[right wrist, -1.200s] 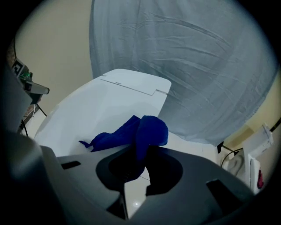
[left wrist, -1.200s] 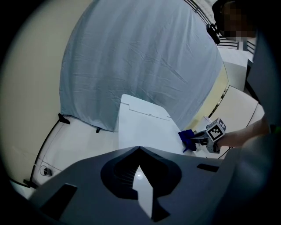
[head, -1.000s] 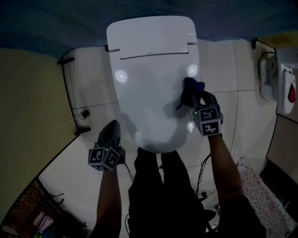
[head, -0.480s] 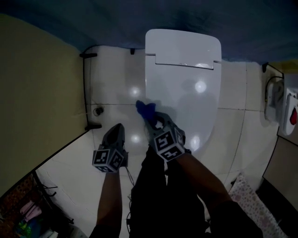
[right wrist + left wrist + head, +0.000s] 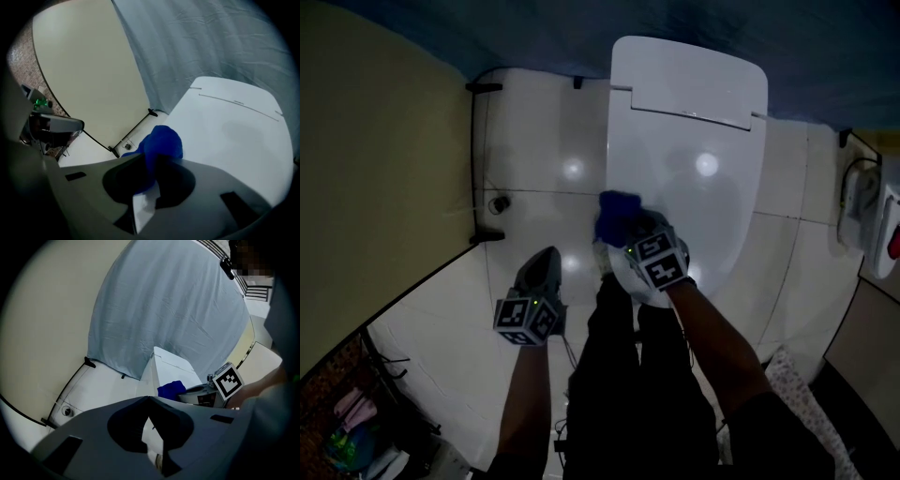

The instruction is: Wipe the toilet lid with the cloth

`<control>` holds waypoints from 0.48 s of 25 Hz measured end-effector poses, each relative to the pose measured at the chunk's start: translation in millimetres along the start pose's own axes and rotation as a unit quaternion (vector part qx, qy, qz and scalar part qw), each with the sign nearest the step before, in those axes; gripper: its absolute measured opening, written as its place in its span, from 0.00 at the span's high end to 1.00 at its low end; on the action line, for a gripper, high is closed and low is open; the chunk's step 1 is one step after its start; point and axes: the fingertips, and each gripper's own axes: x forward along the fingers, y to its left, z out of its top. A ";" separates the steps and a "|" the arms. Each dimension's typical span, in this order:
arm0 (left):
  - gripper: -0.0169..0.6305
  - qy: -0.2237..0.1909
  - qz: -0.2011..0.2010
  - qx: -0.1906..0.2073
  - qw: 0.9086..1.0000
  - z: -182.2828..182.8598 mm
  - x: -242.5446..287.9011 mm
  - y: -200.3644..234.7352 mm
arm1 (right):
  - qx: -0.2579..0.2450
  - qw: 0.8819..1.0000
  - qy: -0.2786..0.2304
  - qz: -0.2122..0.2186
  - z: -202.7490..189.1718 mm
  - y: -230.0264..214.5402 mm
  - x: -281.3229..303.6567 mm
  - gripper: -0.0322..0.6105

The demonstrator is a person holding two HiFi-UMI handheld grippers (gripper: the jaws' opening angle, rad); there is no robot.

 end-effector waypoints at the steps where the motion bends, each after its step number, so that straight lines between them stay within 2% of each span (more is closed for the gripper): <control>1: 0.99 0.002 -0.002 0.000 1.000 -1.3 1.7 -4.5 | -0.004 1.000 0.005 -0.005 -5.1 -6.9 -2.8 0.86; 12: 0.99 0.024 -0.037 0.024 0.999 -20.7 33.1 -59.3 | -0.014 0.999 0.014 -0.038 -46.8 -73.5 -42.1 0.86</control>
